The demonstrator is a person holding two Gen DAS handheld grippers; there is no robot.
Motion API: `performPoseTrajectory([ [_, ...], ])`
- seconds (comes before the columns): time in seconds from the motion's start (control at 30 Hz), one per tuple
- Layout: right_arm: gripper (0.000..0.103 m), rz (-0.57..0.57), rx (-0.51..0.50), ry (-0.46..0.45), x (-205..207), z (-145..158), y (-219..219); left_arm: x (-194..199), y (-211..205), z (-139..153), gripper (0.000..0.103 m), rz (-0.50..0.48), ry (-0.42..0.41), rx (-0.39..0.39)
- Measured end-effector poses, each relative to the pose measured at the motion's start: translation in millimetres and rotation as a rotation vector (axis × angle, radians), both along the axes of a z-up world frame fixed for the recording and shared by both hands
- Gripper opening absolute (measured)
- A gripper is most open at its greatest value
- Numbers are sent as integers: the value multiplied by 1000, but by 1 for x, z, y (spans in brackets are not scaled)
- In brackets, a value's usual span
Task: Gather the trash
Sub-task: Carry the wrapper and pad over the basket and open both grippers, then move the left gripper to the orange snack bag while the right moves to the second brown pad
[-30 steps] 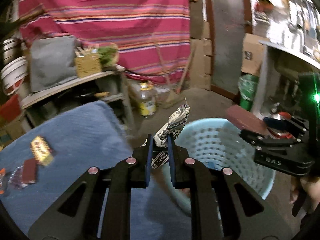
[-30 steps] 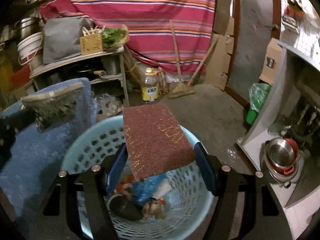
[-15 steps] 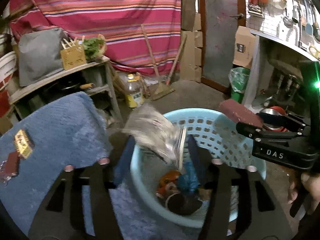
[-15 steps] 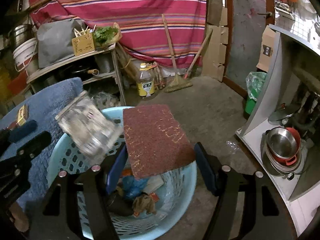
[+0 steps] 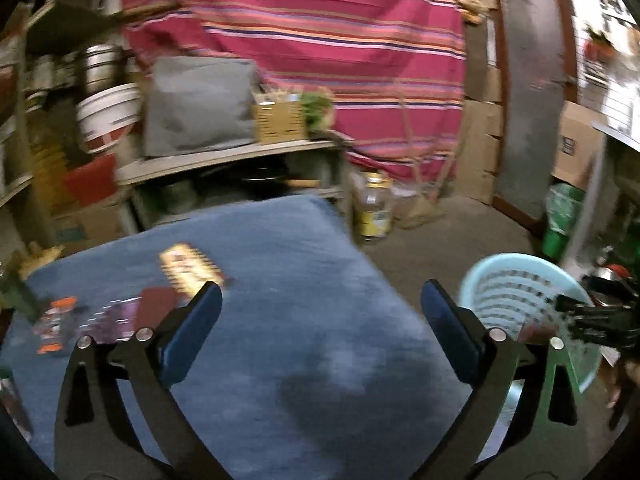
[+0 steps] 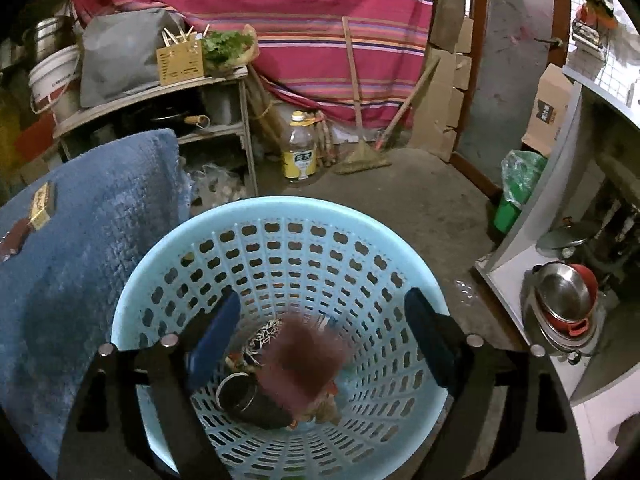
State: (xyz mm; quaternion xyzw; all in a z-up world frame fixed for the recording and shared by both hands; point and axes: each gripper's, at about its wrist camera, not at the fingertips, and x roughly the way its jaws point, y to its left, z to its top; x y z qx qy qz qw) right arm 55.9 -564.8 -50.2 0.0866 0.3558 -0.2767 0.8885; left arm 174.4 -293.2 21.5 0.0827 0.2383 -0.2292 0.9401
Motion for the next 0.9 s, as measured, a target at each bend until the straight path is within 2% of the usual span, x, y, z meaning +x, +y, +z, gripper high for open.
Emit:
performPoseTrajectory([
  [0.07,83,-7,12,-25,2,6,4,12,27,2,97,58,1,-6],
  [0.17,89,12,7,-97,9,21,25,30,67,3,97,145,-10,-2],
  [0.37,90,131,1,-200,55,36,97,70,153,-8,97,319,-1,31],
  [0.63,90,314,10,-219,138,31,209,117,244,-27,97,490,49,25],
  [0.9,90,441,-6,-198,189,23,293,153,281,-55,97,543,134,6],
])
